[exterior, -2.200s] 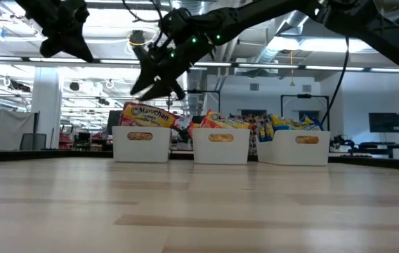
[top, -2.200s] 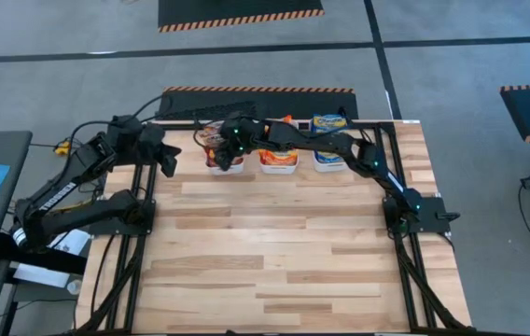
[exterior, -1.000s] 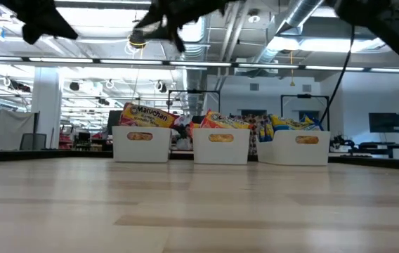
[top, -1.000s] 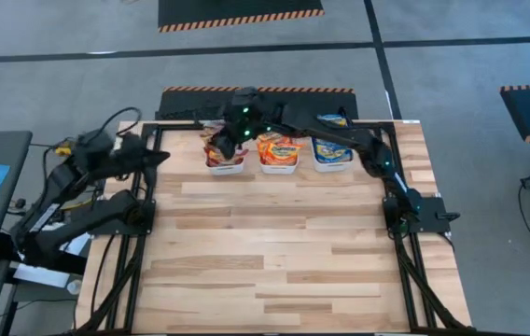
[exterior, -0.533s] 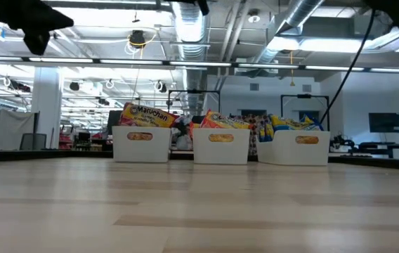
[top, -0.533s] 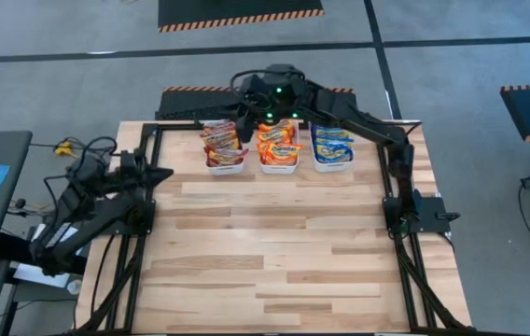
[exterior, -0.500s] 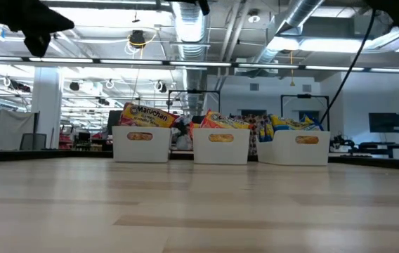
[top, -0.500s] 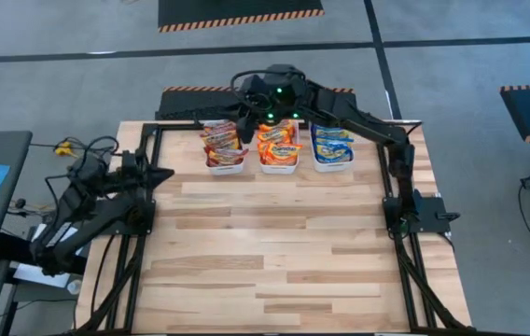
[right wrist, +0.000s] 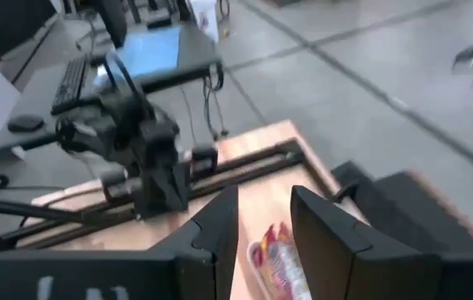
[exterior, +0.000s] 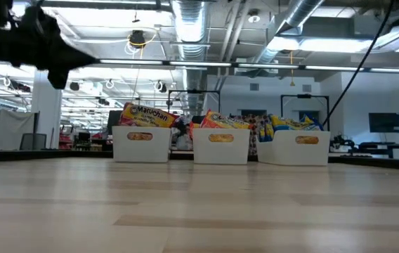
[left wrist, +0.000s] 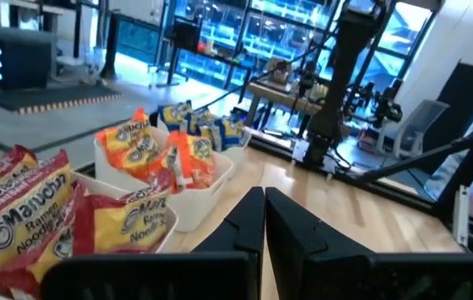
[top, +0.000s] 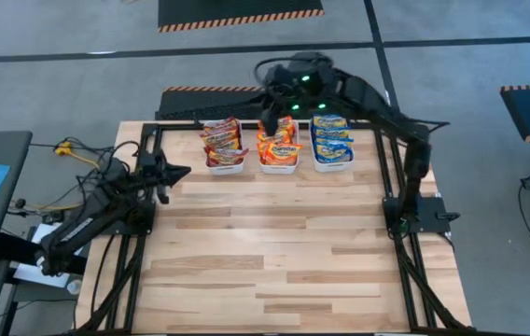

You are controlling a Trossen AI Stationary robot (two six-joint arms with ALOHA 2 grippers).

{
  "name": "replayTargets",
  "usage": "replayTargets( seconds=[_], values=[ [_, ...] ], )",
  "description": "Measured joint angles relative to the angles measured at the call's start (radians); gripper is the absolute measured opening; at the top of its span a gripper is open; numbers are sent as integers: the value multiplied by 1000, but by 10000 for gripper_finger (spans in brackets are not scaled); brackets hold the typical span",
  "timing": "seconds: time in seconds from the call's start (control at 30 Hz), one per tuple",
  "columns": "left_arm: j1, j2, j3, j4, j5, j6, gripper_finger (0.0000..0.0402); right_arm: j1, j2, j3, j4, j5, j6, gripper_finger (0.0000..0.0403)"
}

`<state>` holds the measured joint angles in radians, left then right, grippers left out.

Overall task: Sort Maruchan noodles
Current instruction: Return to Home Position

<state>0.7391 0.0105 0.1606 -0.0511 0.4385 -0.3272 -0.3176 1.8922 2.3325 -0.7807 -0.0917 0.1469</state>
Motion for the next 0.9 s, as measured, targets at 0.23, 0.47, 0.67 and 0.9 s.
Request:
replayTargets(
  seconds=[0.23,0.47,0.67,0.9],
  values=[
    [0,0,-68,17,-50,98,0,-30,-132,1,-67,14,-52,136],
    [0,0,-115,12,-224,222,0,-43,-292,2,-261,105,-126,136],
    [-31,23,-149,116,-226,115,0,-27,-415,1,-444,170,-150,136],
    [-94,49,-150,107,-301,78,0,-24,-572,-59,-502,242,-229,136]
  ],
)
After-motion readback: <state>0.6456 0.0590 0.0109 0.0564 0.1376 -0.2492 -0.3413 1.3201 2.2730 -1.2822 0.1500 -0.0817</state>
